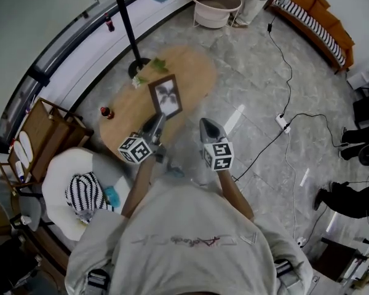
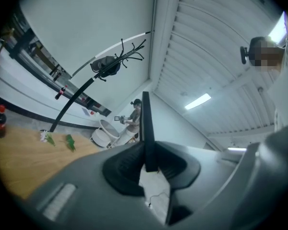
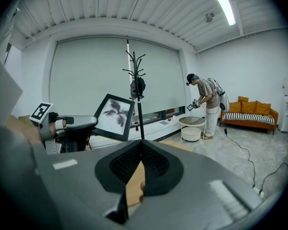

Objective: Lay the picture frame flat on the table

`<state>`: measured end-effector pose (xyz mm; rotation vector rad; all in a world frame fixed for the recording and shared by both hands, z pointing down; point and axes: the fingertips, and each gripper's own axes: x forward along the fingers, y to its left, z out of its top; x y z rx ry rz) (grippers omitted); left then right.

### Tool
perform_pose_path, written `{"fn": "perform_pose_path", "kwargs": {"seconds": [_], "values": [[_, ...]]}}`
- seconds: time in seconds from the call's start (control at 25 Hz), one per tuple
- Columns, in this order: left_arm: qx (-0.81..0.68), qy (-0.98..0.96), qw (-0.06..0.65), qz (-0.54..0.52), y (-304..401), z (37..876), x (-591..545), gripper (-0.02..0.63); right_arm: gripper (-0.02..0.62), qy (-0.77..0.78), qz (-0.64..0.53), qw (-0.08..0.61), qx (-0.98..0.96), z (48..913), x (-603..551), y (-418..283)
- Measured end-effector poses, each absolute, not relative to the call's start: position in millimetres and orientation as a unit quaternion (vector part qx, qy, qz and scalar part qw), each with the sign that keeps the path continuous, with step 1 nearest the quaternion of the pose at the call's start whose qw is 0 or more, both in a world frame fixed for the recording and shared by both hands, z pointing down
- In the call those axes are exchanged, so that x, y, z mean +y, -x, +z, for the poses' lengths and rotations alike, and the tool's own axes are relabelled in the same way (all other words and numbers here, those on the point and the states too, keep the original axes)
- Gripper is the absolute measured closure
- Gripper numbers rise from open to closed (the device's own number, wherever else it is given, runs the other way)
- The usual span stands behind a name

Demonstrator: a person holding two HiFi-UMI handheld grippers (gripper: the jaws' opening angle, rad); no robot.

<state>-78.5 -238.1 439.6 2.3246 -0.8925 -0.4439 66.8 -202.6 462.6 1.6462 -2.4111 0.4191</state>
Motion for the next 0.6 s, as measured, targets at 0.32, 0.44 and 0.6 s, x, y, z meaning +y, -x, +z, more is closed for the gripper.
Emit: {"fn": "perform_pose_path", "kwargs": {"seconds": [0.32,0.44,0.6], "values": [[-0.324,-0.882,0.301,-0.164,87,439,-310,0.537,0.589,-0.568,0.130,0.097,-0.807,458,-270,-57],[-0.320,-0.883,0.302,-0.166,86,439,-327,0.535,0.589,-0.573,0.129,0.095,-0.804,459,-285,-58],[-0.320,-0.883,0.301,-0.165,88,441,-338,0.537,0.589,-0.573,0.130,0.099,-0.803,463,-295,-57]]}}
